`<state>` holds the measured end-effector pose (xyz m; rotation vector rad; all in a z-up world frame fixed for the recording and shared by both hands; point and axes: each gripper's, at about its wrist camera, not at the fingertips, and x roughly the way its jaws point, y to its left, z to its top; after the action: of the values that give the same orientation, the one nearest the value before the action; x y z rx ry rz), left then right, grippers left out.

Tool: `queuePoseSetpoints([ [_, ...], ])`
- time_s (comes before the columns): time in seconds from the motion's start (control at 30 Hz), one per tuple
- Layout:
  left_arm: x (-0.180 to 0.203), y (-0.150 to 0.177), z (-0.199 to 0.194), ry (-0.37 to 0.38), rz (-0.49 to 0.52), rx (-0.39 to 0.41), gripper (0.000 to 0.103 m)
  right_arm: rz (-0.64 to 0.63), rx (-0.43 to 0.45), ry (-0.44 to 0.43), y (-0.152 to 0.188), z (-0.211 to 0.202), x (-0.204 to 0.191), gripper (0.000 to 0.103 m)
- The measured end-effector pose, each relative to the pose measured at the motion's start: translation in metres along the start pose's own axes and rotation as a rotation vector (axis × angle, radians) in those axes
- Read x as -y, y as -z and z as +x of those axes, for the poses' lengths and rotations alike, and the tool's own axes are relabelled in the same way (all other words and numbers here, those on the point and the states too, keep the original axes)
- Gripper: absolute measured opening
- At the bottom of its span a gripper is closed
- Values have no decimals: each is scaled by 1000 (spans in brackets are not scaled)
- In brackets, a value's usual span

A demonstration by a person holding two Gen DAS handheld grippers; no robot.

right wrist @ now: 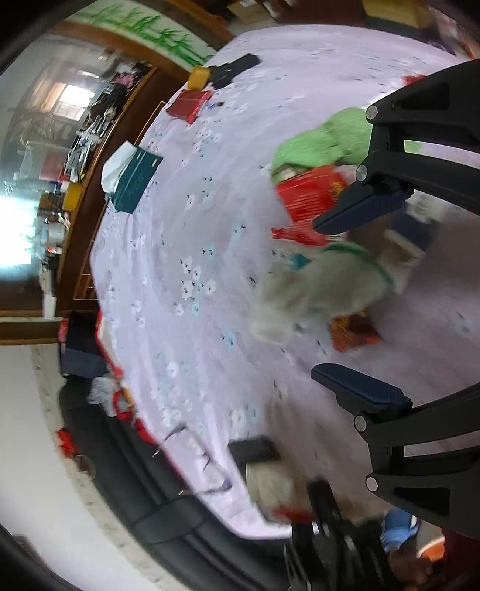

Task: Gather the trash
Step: 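Return both tools to the table and reach toward the white cloth and red packet, then grasp the red wet-wipe packet with the left gripper while the right grasps the white cloth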

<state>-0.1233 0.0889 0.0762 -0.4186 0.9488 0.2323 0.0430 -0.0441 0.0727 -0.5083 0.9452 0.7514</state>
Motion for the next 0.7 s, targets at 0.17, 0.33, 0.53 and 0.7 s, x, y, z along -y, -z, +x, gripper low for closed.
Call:
queuePoseSetpoints([
  [0.17,6,-1,6,12,31,-2,39,50,-62,-13,2,22,4,39],
  [0.33,20,-2,12,42,74,3,39,172,-15,-60,18,-5,15,23],
  [0.53,46,-1,17,91,152,6,39,359,67,-89,53,-54,29,22],
  [0.7,72,1,20,136,212,0,39,546,98,-88,98,-89,42,22],
])
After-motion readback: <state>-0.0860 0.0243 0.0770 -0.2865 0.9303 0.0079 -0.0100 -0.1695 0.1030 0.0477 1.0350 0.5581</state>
